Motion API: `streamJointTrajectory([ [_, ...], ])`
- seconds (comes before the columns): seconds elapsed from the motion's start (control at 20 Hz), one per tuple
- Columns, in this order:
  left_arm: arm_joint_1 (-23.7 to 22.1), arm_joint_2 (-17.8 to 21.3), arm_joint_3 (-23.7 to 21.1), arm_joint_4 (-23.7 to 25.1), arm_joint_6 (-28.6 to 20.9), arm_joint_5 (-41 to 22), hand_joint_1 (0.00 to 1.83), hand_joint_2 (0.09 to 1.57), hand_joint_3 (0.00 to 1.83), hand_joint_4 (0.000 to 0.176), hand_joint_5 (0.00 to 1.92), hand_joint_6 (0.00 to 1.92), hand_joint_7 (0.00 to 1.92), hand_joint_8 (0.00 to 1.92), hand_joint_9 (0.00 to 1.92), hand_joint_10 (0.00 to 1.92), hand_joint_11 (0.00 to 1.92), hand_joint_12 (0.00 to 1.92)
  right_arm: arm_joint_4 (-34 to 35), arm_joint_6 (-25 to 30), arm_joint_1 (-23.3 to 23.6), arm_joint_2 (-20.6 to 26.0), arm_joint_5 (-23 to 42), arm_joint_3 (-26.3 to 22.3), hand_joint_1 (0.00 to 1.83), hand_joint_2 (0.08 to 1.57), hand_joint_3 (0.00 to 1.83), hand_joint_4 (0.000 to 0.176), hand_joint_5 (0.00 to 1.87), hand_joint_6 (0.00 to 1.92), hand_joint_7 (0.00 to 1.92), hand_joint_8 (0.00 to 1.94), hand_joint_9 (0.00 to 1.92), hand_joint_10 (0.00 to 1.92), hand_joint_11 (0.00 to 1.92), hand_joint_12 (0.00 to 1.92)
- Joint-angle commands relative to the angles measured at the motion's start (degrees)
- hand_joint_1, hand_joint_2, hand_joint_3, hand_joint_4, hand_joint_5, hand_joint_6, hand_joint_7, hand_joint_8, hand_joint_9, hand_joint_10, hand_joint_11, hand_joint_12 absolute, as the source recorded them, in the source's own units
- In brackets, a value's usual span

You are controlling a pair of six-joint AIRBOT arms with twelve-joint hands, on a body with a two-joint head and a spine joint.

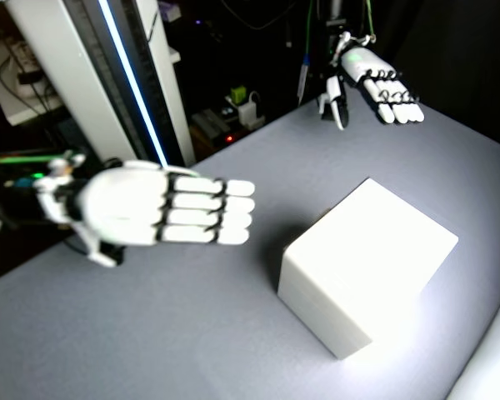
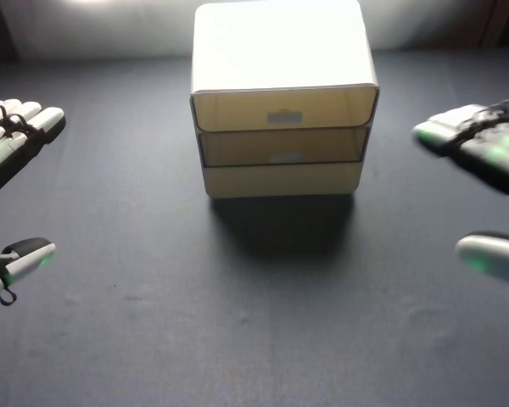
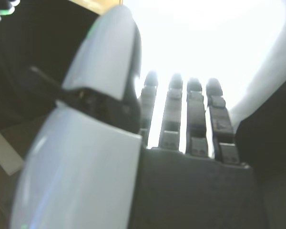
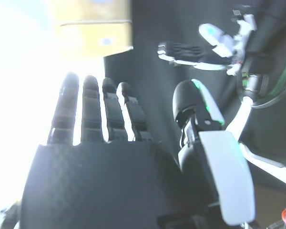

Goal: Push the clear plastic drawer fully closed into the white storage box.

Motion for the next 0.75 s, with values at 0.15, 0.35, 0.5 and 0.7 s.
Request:
streamJointTrajectory([
  [0.15,-0.3,0.1,-0.1,-0.6,-0.1,-9.2,0.57,1.33,0.01,0.053,0.00,0.00,0.00,0.00,0.00,0.00,0.00,0.00,6.7,-2.3,-5.7,3.5,16.9,-1.9,0.22,1.43,0.00,0.004,0.00,0.00,0.00,0.00,0.00,0.00,0.00,0.00],
  [0.35,-0.3,0.9,-0.5,-1.2,-0.1,-12.3,0.41,1.34,0.01,0.022,0.00,0.00,0.00,0.00,0.00,0.00,0.00,0.00,10.4,-3.2,-7.0,5.5,21.7,-2.9,0.24,1.38,0.00,0.000,0.00,0.00,0.00,0.00,0.00,0.00,0.00,0.00],
  [0.5,-0.7,1.3,-0.5,-1.2,0.4,-13.0,0.13,1.32,0.00,0.087,0.00,0.00,0.00,0.00,0.00,0.00,0.00,0.00,12.0,-3.4,-8.2,6.4,24.9,-3.1,0.26,1.36,0.00,0.029,0.00,0.00,0.00,0.00,0.00,0.00,0.00,0.00],
  [0.7,-2.6,2.2,-0.2,0.6,0.5,-13.1,0.17,1.27,0.00,0.168,0.00,0.00,0.00,0.00,0.00,0.00,0.00,0.00,12.1,-3.4,-8.3,8.7,28.8,-3.8,0.32,1.32,0.00,0.010,0.00,0.00,0.00,0.00,0.00,0.00,0.00,0.00],
])
